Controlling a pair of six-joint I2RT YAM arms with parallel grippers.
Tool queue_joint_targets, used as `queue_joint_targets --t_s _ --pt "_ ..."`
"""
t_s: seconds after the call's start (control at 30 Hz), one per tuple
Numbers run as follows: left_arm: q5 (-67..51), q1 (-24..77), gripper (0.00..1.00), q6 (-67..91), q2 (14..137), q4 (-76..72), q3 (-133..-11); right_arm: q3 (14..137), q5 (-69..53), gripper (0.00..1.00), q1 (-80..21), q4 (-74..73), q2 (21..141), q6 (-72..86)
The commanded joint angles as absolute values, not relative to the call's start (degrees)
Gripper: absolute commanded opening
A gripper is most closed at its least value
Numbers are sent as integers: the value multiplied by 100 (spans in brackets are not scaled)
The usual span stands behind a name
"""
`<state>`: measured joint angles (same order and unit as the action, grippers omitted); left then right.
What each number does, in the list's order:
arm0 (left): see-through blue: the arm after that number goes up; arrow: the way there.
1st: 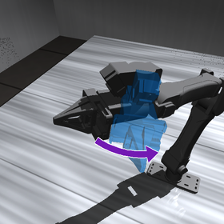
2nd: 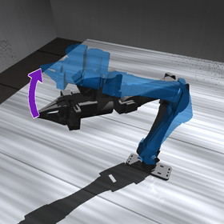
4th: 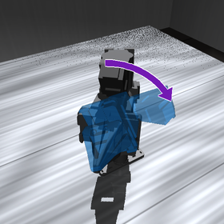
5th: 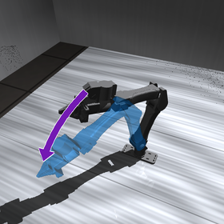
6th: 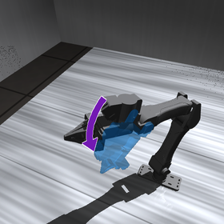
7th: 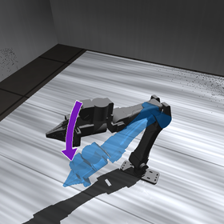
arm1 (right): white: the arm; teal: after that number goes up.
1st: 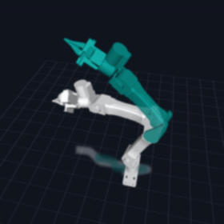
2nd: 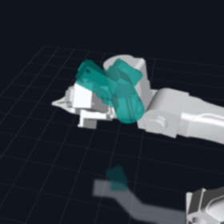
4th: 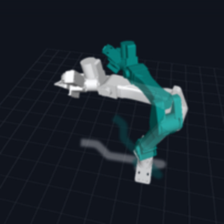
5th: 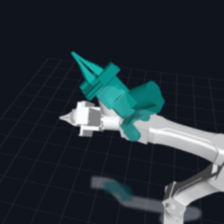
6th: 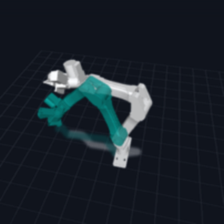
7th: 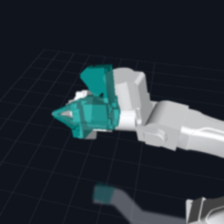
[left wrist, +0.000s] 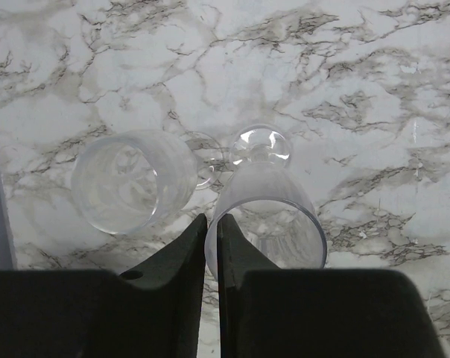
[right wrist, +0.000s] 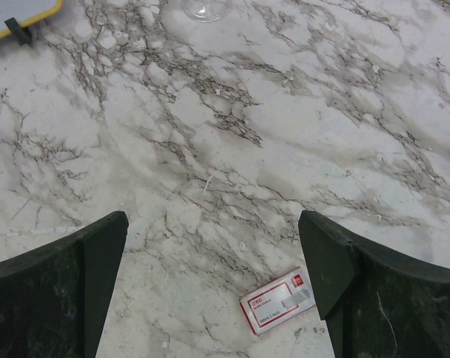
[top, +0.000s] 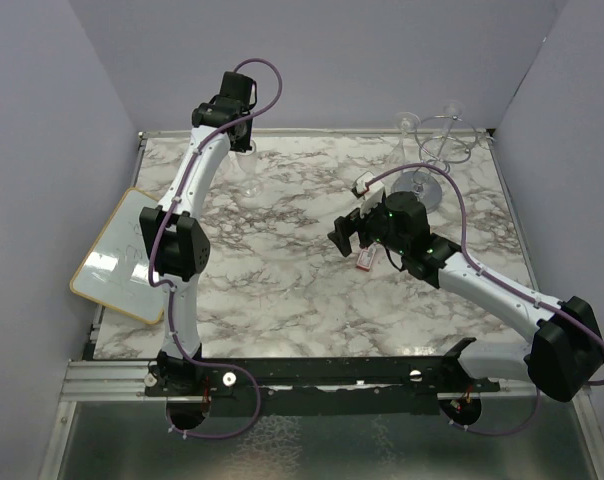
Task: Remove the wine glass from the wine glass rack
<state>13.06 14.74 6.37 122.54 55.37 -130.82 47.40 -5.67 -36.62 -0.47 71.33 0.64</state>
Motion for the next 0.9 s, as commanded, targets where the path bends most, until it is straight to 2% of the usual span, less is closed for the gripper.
queue_joint_targets --t_s 0.0,0.43,0.6,0.87 --pt "1498 1486 16 522 12379 5617 -13295 4737 -694 100 -3611 -107 7024 168" --pt "1416 1490 35 513 12343 5608 -13696 4739 -705 100 -3599 -136 6982 228" --pt "1528 1486 45 488 12272 5608 -13896 4785 -691 100 -3604 -171 6971 220" --pt "1355 1491 55 536 11908 5612 -13941 4914 -482 100 -3603 -303 6907 424"
